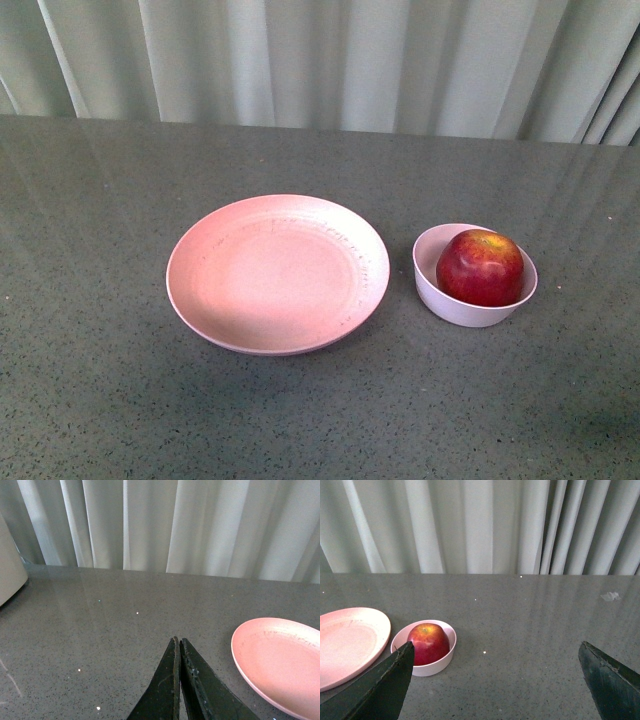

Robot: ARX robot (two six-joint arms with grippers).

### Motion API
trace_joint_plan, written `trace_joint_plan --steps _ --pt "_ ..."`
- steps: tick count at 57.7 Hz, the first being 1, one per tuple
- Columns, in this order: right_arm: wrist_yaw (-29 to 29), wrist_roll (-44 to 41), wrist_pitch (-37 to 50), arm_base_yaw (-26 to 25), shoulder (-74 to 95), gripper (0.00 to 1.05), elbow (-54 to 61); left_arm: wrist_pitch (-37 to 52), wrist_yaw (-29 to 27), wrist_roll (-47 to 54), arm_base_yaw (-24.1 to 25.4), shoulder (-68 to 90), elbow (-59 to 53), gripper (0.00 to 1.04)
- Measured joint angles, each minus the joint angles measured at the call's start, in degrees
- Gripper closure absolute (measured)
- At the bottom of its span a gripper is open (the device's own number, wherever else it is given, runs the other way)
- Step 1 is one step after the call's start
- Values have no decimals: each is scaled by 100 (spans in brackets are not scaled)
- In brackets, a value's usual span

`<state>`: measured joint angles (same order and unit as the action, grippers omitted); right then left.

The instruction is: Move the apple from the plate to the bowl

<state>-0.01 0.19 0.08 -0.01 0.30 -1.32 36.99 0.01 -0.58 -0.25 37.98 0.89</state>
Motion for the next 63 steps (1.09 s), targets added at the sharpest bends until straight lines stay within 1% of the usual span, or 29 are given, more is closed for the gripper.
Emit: trace_joint_plan --steps 7,36,55,58,60,63 --pt "0 2 0 0 0 9 0 -507 -2 0 0 -538 -2 103" --pt "0 2 0 0 0 9 0 -1998 0 0 0 -2100 -4 103" --pt "0 2 0 0 0 9 0 -2660 0 0 0 -2763 -4 103" --pt "0 2 0 -2 0 9 0 -3056 0 2 2 -3058 -2 103" --pt "0 0 0 0 0 9 0 -3486 -2 2 2 -3392 -2 103" --pt "2 2 0 0 0 9 0 -3654 0 2 2 -3633 -2 103"
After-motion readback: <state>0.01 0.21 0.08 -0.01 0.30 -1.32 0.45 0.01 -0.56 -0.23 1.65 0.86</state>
